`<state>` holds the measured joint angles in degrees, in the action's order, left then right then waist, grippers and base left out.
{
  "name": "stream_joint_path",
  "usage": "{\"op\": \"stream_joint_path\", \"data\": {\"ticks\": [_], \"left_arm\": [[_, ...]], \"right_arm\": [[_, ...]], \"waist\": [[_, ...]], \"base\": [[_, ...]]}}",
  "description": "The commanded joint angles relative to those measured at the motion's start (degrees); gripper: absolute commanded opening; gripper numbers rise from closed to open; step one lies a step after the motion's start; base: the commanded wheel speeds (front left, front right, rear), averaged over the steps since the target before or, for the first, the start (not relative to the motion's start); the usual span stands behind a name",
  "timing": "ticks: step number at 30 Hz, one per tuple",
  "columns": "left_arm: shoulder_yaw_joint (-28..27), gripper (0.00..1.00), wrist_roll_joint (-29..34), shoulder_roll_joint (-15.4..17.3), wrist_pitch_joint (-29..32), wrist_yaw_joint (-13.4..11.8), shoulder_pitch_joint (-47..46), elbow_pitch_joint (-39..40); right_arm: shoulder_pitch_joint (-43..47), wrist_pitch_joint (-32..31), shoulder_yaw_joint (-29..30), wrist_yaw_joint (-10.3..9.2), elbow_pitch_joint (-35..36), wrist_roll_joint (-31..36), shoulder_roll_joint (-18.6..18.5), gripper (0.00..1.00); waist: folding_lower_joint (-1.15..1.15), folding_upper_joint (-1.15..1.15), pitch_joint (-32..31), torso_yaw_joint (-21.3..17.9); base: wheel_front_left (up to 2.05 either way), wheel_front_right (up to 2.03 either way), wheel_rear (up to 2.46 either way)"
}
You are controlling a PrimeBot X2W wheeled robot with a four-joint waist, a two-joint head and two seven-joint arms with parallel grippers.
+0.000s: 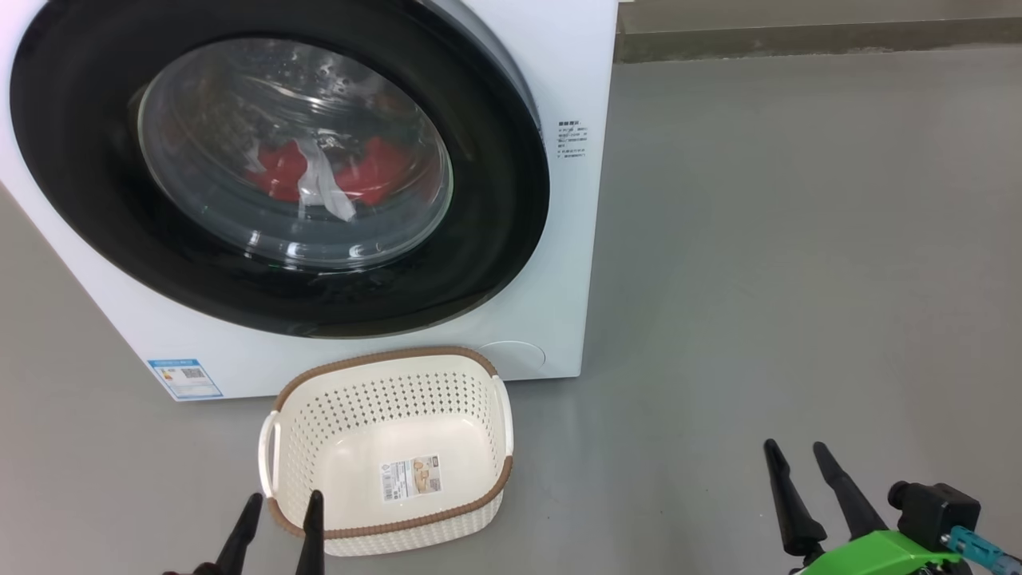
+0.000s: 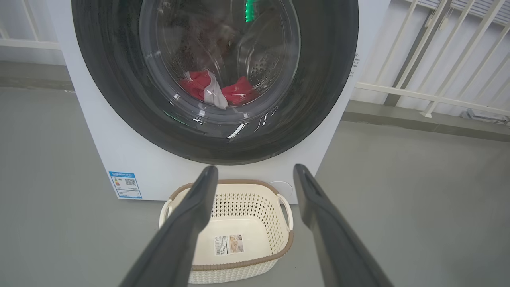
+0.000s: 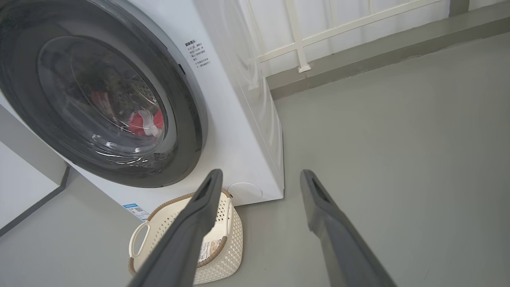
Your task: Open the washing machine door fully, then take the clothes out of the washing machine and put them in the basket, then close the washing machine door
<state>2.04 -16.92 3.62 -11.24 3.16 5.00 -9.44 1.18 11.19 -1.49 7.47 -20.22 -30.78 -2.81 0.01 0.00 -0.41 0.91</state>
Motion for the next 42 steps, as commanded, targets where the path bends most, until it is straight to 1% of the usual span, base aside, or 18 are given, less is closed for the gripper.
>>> {"op": "stream_joint_path", "data": {"ticks": [1, 10, 17, 28, 32, 33, 34, 35, 39, 42], "left_arm": [[-1.81, 1.00, 1.97, 0.25, -0.87, 0.48, -0.42, 1.65], [-2.71, 1.00, 8.70, -0.22, -2.58, 1.45, 0.30, 1.50], [-3.17, 1.00, 13.47, -0.43, -3.75, 1.85, 0.43, 1.70], [-3.87, 1.00, 13.11, -0.65, -3.75, 2.51, 0.21, 1.24], [-3.97, 1.00, 12.97, -0.68, -3.75, 2.68, 0.02, 1.03], [-4.00, 1.00, 12.93, -0.69, -3.75, 2.73, -0.05, 0.99], [-4.02, 1.00, 12.89, -0.69, -3.75, 2.77, -0.13, 0.97], [-3.99, 1.00, 12.85, -0.70, -3.75, 2.81, -0.21, 0.95], [-3.65, 1.00, 12.52, -0.72, -3.75, 3.00, -0.57, 1.01], [-3.31, 1.00, 12.05, -0.73, -3.75, 3.17, -1.15, 1.18]], "right_arm": [[-0.12, 0.96, -0.79, 0.02, 1.63, 1.54, -0.64, 1.00], [1.87, 2.65, 2.29, 0.02, 2.83, 7.10, -0.37, 1.00], [2.44, 3.81, 2.35, 0.02, 3.23, 11.14, -0.25, 1.00], [2.60, 3.81, 2.58, 0.02, 3.70, 11.24, -0.11, 1.00], [2.37, 3.81, 1.91, 0.02, 4.23, 10.25, -0.09, 1.00], [2.20, 3.81, 1.51, 0.02, 4.54, 9.28, -0.09, 0.45], [2.00, 3.81, 1.42, 0.02, 4.77, 7.46, -0.09, 0.10], [1.76, 3.81, 1.13, 0.02, 4.85, 6.10, -0.09, 0.00], [-0.70, 3.81, -0.33, 0.02, 4.89, 1.50, -0.08, 0.00], [-4.61, 3.81, -0.67, 0.02, 5.31, -2.68, -0.08, 0.00]], "waist": [[-0.01, 0.00, 0.00, -0.02], [-0.01, 0.00, -0.06, -0.39], [-0.01, 0.00, 0.09, -0.57], [-0.01, 0.00, 0.31, -0.55], [-0.01, 0.00, 0.42, -0.50], [-0.01, 0.00, 0.50, -0.51], [-0.01, 0.00, 0.61, -0.52], [-0.01, 0.00, 0.73, -0.49], [-0.01, 0.00, 1.65, -0.36], [-0.01, 0.00, 3.34, -0.23]], "base": [[0.00, 0.00, 0.00], [0.00, 0.00, 0.00], [0.00, 0.00, 0.00], [0.00, 0.00, 0.00], [0.00, 0.00, 0.00], [0.00, 0.00, 0.00], [0.00, 0.00, 0.00], [0.00, 0.00, 0.00], [0.00, 0.00, 0.00], [0.00, 0.00, 0.00]]}}
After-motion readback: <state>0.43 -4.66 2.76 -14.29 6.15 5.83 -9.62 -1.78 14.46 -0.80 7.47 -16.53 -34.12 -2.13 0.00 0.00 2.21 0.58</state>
